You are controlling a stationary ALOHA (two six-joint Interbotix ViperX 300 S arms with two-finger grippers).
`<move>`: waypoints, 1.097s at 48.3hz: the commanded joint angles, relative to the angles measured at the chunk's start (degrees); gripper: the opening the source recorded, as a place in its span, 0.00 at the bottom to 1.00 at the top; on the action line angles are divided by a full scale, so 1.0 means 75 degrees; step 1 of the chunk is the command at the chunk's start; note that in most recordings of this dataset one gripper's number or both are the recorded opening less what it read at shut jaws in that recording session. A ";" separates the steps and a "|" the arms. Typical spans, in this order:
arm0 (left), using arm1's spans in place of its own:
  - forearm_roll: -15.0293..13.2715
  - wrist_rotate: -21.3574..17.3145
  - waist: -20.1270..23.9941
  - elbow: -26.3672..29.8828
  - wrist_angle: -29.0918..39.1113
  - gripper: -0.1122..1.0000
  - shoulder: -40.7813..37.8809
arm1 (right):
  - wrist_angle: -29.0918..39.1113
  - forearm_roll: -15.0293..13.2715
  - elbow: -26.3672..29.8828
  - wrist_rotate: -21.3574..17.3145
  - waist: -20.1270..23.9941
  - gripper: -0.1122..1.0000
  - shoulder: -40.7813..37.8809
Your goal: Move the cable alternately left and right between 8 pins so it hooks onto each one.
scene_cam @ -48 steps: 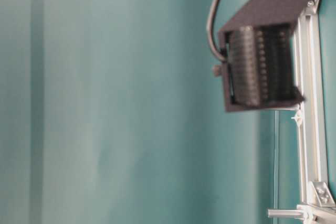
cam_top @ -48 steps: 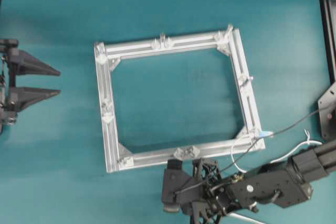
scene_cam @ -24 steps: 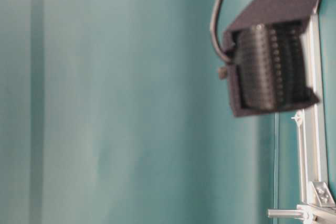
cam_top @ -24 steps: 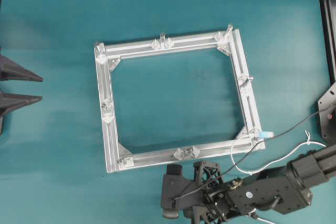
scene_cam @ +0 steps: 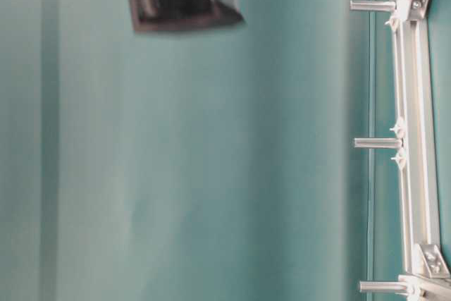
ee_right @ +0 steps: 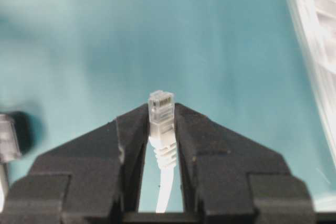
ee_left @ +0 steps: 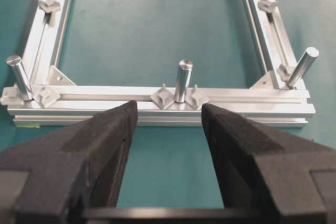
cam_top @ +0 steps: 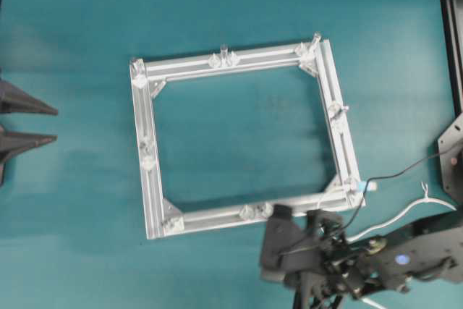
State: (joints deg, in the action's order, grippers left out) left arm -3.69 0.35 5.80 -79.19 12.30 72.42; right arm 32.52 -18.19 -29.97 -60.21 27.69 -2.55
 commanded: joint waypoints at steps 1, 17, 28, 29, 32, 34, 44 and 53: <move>0.0023 0.0152 -0.0023 0.0047 -0.0094 0.59 -0.0035 | 0.0340 -0.0574 -0.0070 -0.0738 -0.0187 0.26 0.0480; 0.0023 0.0293 -0.0023 -0.0035 -0.0211 0.59 -0.0023 | 0.0609 -0.1441 -0.0117 -0.2789 -0.1477 0.26 0.0586; 0.0023 0.0293 -0.0023 -0.0070 -0.0211 0.59 -0.0035 | 0.0434 -0.1430 -0.0012 -0.2754 -0.2297 0.26 0.0246; 0.0012 0.0293 -0.0023 -0.0070 -0.0211 0.59 -0.0023 | 0.0375 -0.1441 0.0023 -0.2742 -0.2355 0.26 0.0199; 0.0023 0.0293 -0.0023 -0.0070 -0.0211 0.59 -0.0023 | 0.0199 -0.1441 0.0152 -0.2719 -0.2496 0.26 0.0035; 0.0023 0.0293 -0.0023 -0.0070 -0.0211 0.59 -0.0023 | 0.0094 -0.1441 0.0281 -0.2672 -0.2555 0.26 -0.0094; 0.0023 0.0293 -0.0023 -0.0070 -0.0211 0.59 -0.0023 | -0.0082 -0.1289 0.1289 -0.1828 -0.2578 0.26 -0.0891; 0.0023 0.0293 -0.0023 -0.0070 -0.0211 0.59 -0.0023 | -0.0012 -0.0785 0.2273 -0.0527 -0.2566 0.26 -0.1441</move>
State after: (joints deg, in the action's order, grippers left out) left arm -3.69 2.20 5.80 -80.33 11.16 72.60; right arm 32.26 -25.66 -16.70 -66.88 8.17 -13.18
